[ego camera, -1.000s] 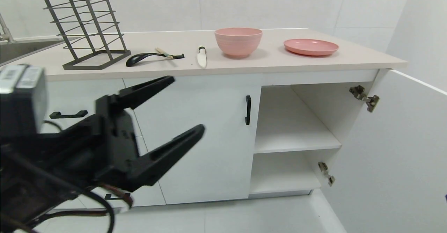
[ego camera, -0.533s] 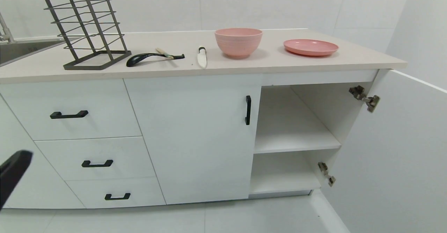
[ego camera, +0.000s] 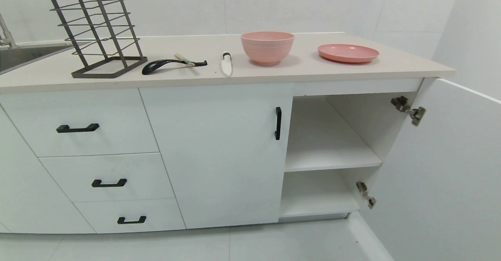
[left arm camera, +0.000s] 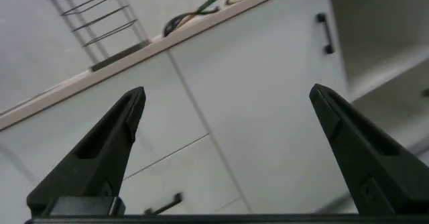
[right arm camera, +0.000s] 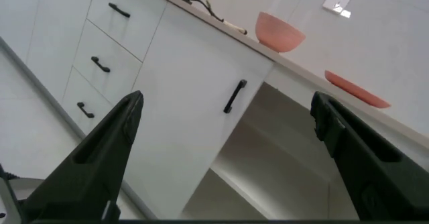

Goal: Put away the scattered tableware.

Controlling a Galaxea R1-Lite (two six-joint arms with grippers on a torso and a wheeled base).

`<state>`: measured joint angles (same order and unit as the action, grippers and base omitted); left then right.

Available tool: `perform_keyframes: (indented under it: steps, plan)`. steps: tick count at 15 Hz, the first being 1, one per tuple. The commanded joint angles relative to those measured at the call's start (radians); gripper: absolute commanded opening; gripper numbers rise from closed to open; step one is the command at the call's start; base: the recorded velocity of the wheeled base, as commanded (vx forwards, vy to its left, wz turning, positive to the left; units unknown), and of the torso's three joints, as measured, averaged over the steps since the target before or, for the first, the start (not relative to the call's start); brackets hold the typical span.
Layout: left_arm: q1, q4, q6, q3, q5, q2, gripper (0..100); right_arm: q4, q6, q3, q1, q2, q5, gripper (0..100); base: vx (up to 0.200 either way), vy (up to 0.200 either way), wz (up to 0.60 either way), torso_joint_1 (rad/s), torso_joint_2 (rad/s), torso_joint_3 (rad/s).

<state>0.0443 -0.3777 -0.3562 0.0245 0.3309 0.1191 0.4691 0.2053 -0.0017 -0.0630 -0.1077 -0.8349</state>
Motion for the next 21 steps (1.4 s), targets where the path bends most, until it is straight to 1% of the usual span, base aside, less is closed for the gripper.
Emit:
perform_keyframes:
  steps: [1, 2, 3, 4, 5, 6, 7, 8, 9, 11, 12, 13, 14, 17, 19, 20, 21]
  plan:
    - [0.006, 0.054, -0.043, -0.023, -0.050, -0.042, 100, -0.014, 0.002, 0.002, 0.000, 0.005, -0.001, 100, 0.000, 0.000, 0.00, 0.000, 0.00, 0.000]
    - [0.006, 0.080, -0.064, -0.023, -0.064, -0.042, 100, -0.023, 0.002, 0.002, 0.000, 0.005, 0.000, 100, 0.000, 0.000, 0.00, 0.000, 0.00, 0.000]
    - [0.005, 0.212, -0.075, -0.023, -0.084, -0.042, 100, -0.066, 0.000, 0.002, 0.000, 0.005, 0.008, 100, 0.000, 0.000, 0.00, 0.000, 0.00, 0.000]
    - [-0.001, 0.276, -0.063, -0.024, -0.085, -0.049, 100, -0.087, -0.001, 0.002, 0.000, 0.005, 0.025, 100, 0.000, 0.000, 0.00, 0.000, 0.00, 0.000]
    - [-0.027, 0.290, 0.028, -0.023, -0.087, -0.076, 100, -0.144, -0.004, 0.002, 0.000, 0.006, 0.077, 100, 0.000, 0.000, 0.00, 0.000, 0.00, 0.000]
    - [-0.038, 0.293, 0.085, -0.023, -0.105, -0.115, 100, -0.179, -0.006, 0.002, 0.000, 0.006, 0.122, 100, 0.000, 0.000, 0.00, 0.000, 0.00, 0.000]
    - [-0.043, 0.315, 0.209, -0.024, -0.164, -0.119, 100, -0.261, -0.007, 0.002, 0.000, 0.006, 0.224, 100, 0.000, 0.000, 0.00, 0.000, 0.00, 0.000]
    - [-0.044, 0.384, 0.293, -0.024, -0.200, -0.119, 100, -0.354, -0.009, 0.002, 0.000, 0.006, 0.306, 100, 0.000, 0.000, 0.00, 0.000, 0.00, 0.000]
    - [-0.044, 0.388, 0.301, -0.023, -0.214, -0.119, 100, -0.431, -0.021, -0.001, 0.000, 0.006, 0.355, 100, 0.000, 0.000, 0.00, 0.000, 0.00, 0.000]
    - [-0.044, 0.375, 0.302, -0.024, -0.216, -0.119, 100, -0.423, -0.070, -0.001, 0.000, 0.006, 0.392, 100, 0.000, 0.000, 0.00, 0.000, 0.00, 0.000]
    - [-0.044, 0.375, 0.304, -0.024, -0.216, -0.119, 100, -0.423, -0.073, 0.000, 0.000, 0.005, 0.430, 100, 0.000, 0.000, 0.00, 0.000, 0.00, 0.000]
    - [-0.044, 0.375, 0.315, -0.024, -0.222, -0.119, 100, -0.423, -0.095, 0.000, 0.000, 0.005, 0.565, 100, 0.000, 0.000, 0.00, 0.000, 0.00, 0.000]
    - [-0.044, 0.375, 0.316, -0.024, -0.220, -0.119, 100, -0.423, -0.116, 0.000, 0.000, 0.005, 0.628, 100, 0.000, 0.000, 0.00, 0.000, 0.00, 0.000]
    - [-0.044, 0.375, 0.315, -0.024, -0.220, -0.119, 100, -0.423, -0.127, 0.000, 0.002, 0.006, 0.634, 100, 0.000, 0.000, 0.00, 0.000, 0.00, 0.000]
    - [-0.044, 0.375, 0.316, -0.024, -0.220, -0.119, 100, -0.429, -0.149, -0.001, 0.049, 0.048, 0.634, 100, 0.000, 0.000, 0.00, 0.000, 0.00, 0.000]
    - [-0.044, 0.375, 0.316, -0.024, -0.220, -0.119, 100, -0.423, -0.162, 0.000, 0.061, 0.105, 0.639, 100, 0.000, 0.000, 0.00, 0.000, 0.00, 0.000]
    - [-0.044, 0.375, 0.318, -0.024, -0.220, -0.119, 100, -0.419, -0.164, 0.002, 0.061, 0.106, 0.649, 100, 0.000, 0.000, 0.00, 0.000, 0.00, 0.000]
